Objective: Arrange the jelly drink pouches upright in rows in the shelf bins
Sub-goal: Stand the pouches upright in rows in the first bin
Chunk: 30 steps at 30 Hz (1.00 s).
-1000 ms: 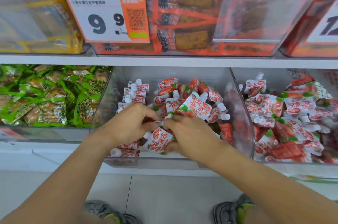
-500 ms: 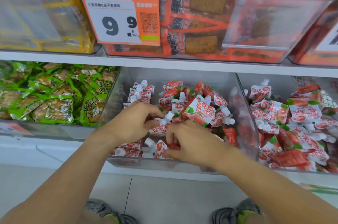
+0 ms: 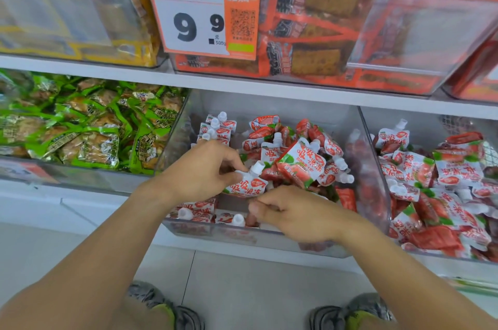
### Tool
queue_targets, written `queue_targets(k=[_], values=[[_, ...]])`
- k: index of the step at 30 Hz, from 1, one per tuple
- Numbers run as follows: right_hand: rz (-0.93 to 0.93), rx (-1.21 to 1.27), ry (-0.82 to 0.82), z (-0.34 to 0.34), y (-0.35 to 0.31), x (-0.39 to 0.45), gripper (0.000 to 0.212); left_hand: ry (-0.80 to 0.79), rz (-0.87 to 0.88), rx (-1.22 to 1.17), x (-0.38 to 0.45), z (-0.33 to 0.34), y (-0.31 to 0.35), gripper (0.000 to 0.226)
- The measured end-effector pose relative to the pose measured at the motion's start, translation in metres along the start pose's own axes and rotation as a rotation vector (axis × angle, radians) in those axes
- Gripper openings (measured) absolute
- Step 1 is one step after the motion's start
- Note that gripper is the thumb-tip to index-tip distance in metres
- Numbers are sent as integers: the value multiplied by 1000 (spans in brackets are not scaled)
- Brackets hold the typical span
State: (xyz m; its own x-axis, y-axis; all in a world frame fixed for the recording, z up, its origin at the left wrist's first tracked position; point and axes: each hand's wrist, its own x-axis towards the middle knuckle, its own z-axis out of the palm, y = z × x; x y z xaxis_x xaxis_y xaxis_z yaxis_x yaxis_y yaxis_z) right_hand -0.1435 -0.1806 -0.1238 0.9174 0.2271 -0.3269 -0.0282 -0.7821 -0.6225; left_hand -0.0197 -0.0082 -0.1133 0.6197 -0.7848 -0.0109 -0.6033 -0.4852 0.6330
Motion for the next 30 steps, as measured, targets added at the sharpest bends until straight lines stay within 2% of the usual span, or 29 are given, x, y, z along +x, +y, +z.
queue_targets(k=[2,5,7,9,11,15,18,21,25,30], values=[[-38,68,97,-3,2,-9,28,7,-7,-26,-3,0,2,11],[-40,163,483,-8,8,-19,2,-10,-13,-101,-8,3,4,7],[-22,130,662,-8,9,-19,22,-65,-7,-169,-12,6,6,3],[-78,45,583,-5,7,-13,36,-113,2,-197,-16,10,9,3],[-129,-42,436,5,5,-4,29,-108,15,-139,-20,13,10,6],[-82,-194,413,18,3,12,11,123,91,215,-35,5,9,16],[-93,-208,322,12,-1,21,12,162,43,301,-55,-6,4,36],[-88,-127,120,6,-2,33,17,206,24,453,-72,-1,-4,57],[-84,-31,-32,-3,4,40,18,214,-11,415,-84,9,-10,67],[-136,66,-130,3,4,40,25,207,-7,338,-87,16,-11,64]])
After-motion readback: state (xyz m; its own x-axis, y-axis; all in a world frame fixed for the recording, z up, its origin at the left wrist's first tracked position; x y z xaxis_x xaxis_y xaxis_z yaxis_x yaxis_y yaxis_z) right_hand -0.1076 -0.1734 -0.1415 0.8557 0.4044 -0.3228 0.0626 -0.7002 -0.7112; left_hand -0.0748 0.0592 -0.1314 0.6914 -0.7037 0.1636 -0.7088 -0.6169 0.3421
